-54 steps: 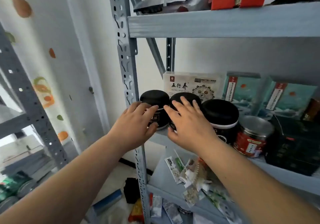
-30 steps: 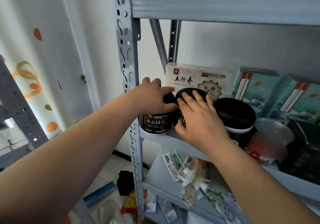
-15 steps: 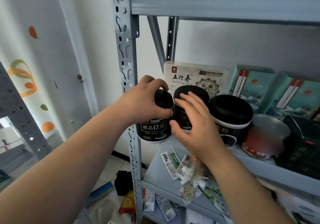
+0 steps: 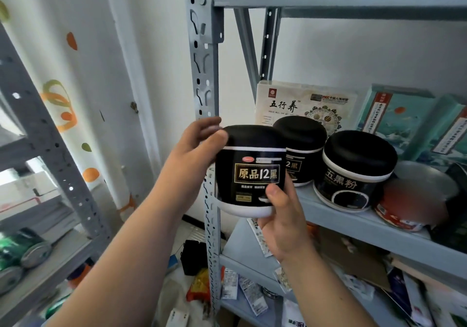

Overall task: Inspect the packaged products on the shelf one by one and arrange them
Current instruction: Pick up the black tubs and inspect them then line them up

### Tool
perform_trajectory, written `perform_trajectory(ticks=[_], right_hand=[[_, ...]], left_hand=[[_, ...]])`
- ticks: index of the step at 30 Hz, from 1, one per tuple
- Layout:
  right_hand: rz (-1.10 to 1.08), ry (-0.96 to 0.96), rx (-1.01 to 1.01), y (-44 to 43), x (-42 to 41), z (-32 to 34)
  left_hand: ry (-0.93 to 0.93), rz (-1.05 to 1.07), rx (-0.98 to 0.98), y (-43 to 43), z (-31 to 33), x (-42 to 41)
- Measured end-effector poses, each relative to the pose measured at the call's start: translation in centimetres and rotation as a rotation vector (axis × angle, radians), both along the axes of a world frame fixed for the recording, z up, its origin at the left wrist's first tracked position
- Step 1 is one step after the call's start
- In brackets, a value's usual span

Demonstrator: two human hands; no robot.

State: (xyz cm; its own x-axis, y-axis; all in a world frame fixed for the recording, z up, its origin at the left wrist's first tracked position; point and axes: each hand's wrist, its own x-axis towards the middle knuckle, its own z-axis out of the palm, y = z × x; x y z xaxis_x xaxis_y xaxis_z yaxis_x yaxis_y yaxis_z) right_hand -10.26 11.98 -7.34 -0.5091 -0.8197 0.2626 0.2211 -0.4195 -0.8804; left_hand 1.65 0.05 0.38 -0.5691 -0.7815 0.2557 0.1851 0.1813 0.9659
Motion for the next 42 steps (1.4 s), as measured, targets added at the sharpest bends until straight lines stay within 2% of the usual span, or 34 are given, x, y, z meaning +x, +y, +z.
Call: perform_trajectory(ticks=[5, 14, 18, 24, 29, 33, 38, 42], right_hand=[[-0.009, -0.039, -0.018, 0.0, 0.0, 0.6], [-0.073, -0.024, 0.006, 0.4, 0.7, 0.6], [-0.202, 0.227, 0.031, 1.0, 1.4, 1.1], [-0.16, 0.576, 0.104, 1.8, 0.9, 1.0], [-0.158, 0.529, 0.11, 0.9, 1.2, 0.9], [-0.233, 0.497, 0.099, 0.9, 1.4, 1.3], [-0.335, 0.554, 0.135, 1.3, 1.2, 1.7], [-0.344, 0.594, 0.13, 1.5, 1.3, 1.8]], left_hand=[[0.015, -0.238, 0.193, 1.0, -3.7, -0.3], [0.061, -0.123, 0.209, 2.4, -4.5, -0.1], [0.072, -0.129, 0.188, 3.2, -5.3, -0.1], [0.304, -0.216, 0.413, 2.7, -4.7, 0.5], [0.325, -0.303, 0.564, 3.2, -4.6, 0.8], [0.24, -0.288, 0.494, 3.2, -4.3, 0.9], [0.208, -0.293, 0.264, 3.1, -4.4, 1.4], [0.231, -0.314, 0.263, 3.5, -4.2, 1.5]])
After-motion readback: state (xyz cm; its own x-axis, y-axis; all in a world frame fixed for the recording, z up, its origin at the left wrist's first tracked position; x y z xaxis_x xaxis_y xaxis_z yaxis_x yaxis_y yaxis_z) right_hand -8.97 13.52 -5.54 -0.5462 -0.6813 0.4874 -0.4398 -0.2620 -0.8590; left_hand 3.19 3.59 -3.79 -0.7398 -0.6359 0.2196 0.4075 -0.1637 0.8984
